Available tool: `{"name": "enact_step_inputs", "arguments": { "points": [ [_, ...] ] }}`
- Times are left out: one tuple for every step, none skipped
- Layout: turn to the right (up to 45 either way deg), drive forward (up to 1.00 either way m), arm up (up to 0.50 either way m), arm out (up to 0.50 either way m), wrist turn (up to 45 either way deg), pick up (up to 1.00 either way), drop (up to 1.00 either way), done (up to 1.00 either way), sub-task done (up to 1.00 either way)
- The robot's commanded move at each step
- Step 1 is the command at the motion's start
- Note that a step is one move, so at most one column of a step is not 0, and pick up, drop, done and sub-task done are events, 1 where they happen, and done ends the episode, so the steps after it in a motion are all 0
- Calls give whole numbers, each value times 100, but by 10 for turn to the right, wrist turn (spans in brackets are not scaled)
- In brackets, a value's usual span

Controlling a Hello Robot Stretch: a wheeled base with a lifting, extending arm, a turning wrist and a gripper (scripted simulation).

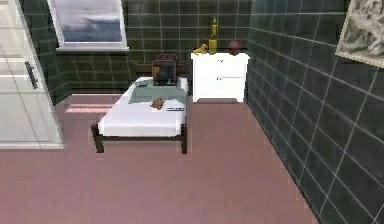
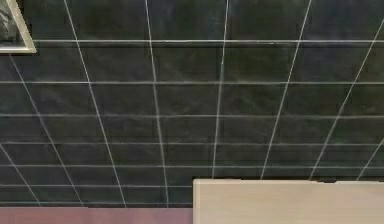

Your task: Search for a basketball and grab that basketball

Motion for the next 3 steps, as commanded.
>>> {"name": "enact_step_inputs", "arguments": {
  "points": [
    [60, 0, 0, 0, 0, 0, 0, 0, 0],
    [0, 15, 0, 0, 0, 0, 0, 0, 0],
    [0, 100, 0, 0, 0, 0, 0, 0, 0]
  ]
}}
